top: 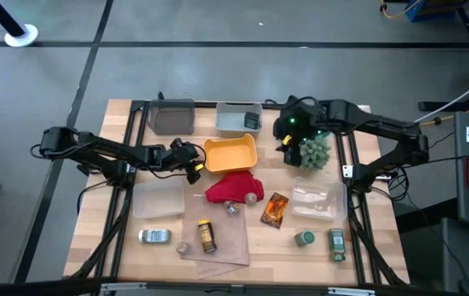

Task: Sort spices by type
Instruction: Put the brown seasoning bottle into the yellow bin

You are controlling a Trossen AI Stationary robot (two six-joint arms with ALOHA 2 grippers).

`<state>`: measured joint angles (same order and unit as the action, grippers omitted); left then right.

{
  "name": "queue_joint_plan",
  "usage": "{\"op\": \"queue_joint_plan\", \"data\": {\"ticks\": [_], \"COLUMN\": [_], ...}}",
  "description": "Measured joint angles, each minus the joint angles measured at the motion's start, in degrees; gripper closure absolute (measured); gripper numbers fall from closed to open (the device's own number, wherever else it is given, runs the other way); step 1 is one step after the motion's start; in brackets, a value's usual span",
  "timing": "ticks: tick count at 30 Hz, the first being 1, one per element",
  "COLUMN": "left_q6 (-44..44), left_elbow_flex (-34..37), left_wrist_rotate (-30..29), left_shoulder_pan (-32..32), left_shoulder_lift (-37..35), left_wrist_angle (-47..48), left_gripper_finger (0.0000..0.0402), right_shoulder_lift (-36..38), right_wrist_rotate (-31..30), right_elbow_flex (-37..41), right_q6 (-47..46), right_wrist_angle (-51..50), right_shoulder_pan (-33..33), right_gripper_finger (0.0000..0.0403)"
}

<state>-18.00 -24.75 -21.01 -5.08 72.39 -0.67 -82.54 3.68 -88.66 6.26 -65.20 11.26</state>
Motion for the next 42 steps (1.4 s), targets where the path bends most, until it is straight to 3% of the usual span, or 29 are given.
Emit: {"op": "queue_joint_plan", "data": {"ticks": [9,25,42], "left_q6": [-0.2,-1.1,0.0], "left_elbow_flex": [0.2,0.1,-0.3], "left_wrist_rotate": [0.6,0.7,1.5], "left_shoulder_pan": [0.0,0.0,0.1], "left_shoulder_lift": [-2.5,-8.1,-24.4], "left_wrist_angle": [1.1,3.4,7.8], "left_gripper_finger": [0.0311,0.0305,0.0304], "right_shoulder_lift": [0.0,0.0,0.0], "right_wrist_rotate": [0.0,0.0,0.0], "right_elbow_flex": [5.4,6.9,6.9], "right_q6": [0.0,0.0,0.0], "right_wrist_angle": [2.8,8.5,8.6], "right_shoulder_pan": [0.0,0.0,0.0], "right_gripper_finger": [0.0224,0.0223,0.0224]}}
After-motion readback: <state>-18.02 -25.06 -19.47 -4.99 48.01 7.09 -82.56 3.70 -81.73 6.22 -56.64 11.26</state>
